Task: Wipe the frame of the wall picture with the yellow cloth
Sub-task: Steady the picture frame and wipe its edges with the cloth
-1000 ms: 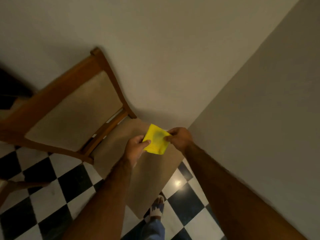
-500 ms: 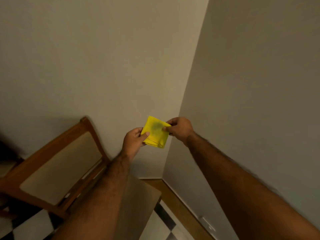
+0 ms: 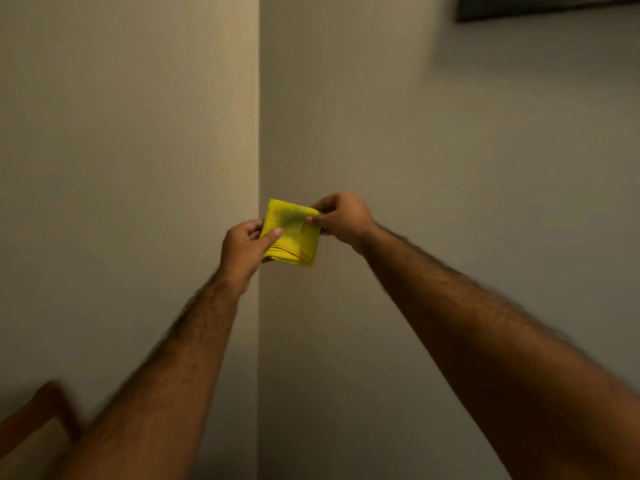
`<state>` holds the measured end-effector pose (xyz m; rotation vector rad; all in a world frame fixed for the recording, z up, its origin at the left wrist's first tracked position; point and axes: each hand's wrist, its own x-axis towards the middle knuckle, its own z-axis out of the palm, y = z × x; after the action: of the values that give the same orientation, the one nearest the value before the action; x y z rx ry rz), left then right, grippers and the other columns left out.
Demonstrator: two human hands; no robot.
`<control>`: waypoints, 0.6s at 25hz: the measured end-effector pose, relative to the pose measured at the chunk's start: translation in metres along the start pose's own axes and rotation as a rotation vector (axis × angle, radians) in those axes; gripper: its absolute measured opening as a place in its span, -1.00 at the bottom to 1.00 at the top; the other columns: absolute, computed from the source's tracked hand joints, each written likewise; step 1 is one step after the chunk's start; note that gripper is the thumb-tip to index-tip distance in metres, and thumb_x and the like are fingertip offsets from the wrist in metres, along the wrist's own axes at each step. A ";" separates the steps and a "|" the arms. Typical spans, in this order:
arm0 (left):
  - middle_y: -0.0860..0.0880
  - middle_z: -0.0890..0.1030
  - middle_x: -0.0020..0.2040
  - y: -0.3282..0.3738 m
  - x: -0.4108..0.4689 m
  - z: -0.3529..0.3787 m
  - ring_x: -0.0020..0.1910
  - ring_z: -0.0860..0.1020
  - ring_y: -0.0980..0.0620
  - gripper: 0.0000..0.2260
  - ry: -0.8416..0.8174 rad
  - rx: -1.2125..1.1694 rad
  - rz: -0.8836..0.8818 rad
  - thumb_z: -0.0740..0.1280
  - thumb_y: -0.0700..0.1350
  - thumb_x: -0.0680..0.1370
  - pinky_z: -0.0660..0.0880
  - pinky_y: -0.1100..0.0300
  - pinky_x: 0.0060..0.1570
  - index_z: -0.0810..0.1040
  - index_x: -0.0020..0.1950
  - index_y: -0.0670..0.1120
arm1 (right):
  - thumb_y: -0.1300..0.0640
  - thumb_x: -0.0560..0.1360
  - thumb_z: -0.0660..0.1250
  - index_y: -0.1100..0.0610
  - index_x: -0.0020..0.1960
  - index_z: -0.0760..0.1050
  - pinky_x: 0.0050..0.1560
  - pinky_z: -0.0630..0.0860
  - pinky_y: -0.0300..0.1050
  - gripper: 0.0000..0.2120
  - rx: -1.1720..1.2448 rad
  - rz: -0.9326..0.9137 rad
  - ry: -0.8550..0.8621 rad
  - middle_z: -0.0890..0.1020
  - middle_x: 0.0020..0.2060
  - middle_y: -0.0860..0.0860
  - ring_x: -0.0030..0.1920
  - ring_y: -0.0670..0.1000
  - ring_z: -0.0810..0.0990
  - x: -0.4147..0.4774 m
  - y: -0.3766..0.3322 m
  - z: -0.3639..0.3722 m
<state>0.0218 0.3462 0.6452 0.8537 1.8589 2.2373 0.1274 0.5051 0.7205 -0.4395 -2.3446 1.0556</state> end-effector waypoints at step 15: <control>-0.05 0.67 -0.15 0.308 0.082 0.194 -0.26 0.65 0.06 -0.81 -0.151 -0.321 0.384 0.43 -0.18 0.53 0.61 0.22 -0.39 0.62 0.14 -0.14 | -0.08 0.53 0.38 0.13 0.03 0.67 -0.09 0.41 -0.21 -0.71 -0.504 -0.572 0.967 0.73 -0.07 0.07 -0.07 0.03 0.66 -0.065 -0.155 -0.349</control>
<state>0.1273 0.4748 0.9794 1.3606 1.3075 2.5030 0.3719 0.5800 1.0118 -0.3132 -1.6291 -0.0688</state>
